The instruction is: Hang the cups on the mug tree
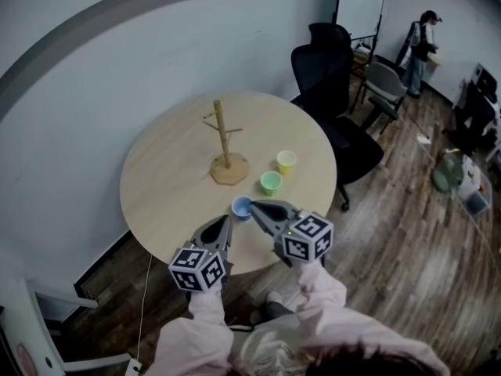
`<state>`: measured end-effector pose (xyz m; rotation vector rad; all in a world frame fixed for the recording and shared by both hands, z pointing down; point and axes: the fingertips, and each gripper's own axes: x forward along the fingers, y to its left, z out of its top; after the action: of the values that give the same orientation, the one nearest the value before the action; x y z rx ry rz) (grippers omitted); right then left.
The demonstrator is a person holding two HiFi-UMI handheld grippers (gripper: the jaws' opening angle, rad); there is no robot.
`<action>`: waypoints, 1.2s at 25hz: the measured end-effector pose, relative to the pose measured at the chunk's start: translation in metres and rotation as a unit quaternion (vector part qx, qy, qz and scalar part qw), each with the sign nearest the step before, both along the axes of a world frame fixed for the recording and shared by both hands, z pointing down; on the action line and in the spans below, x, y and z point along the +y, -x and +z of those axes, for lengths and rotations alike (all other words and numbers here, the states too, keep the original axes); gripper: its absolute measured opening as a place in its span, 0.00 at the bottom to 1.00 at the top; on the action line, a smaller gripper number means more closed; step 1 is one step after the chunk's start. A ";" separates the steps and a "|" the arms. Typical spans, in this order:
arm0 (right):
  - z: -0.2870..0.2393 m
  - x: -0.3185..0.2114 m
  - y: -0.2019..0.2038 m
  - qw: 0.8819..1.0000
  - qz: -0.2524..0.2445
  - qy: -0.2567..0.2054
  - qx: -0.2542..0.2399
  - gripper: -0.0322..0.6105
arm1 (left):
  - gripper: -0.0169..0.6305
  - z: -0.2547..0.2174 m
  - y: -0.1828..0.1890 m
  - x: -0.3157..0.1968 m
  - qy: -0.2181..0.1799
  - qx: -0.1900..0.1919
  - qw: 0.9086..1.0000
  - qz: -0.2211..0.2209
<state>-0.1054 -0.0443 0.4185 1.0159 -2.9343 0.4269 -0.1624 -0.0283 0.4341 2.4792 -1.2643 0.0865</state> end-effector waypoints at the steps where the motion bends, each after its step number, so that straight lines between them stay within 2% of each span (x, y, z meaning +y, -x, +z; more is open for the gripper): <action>1: 0.003 -0.003 -0.001 1.000 -0.001 0.004 0.004 0.03 | 0.03 0.003 -0.002 -0.002 0.005 0.001 1.000 -0.002; 4: 0.009 -0.009 -0.001 1.000 -0.012 0.010 0.020 0.03 | 0.03 0.012 -0.006 -0.008 0.018 0.001 1.000 -0.008; 13: 0.030 -0.026 -0.004 0.998 -0.037 0.033 0.025 0.03 | 0.03 0.035 -0.012 -0.022 0.042 0.001 0.999 -0.027; 19: 0.043 -0.033 -0.007 0.995 -0.063 0.036 0.062 0.03 | 0.03 0.043 -0.016 -0.038 0.051 0.001 0.998 -0.038; 30: 0.064 -0.042 -0.015 0.994 -0.054 0.058 0.069 0.03 | 0.03 0.060 -0.022 -0.038 0.074 -0.007 0.996 -0.040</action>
<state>-0.0899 -0.0860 0.4830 0.8319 -2.7889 0.4942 -0.1401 -0.0665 0.4942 2.3040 -1.3106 0.1705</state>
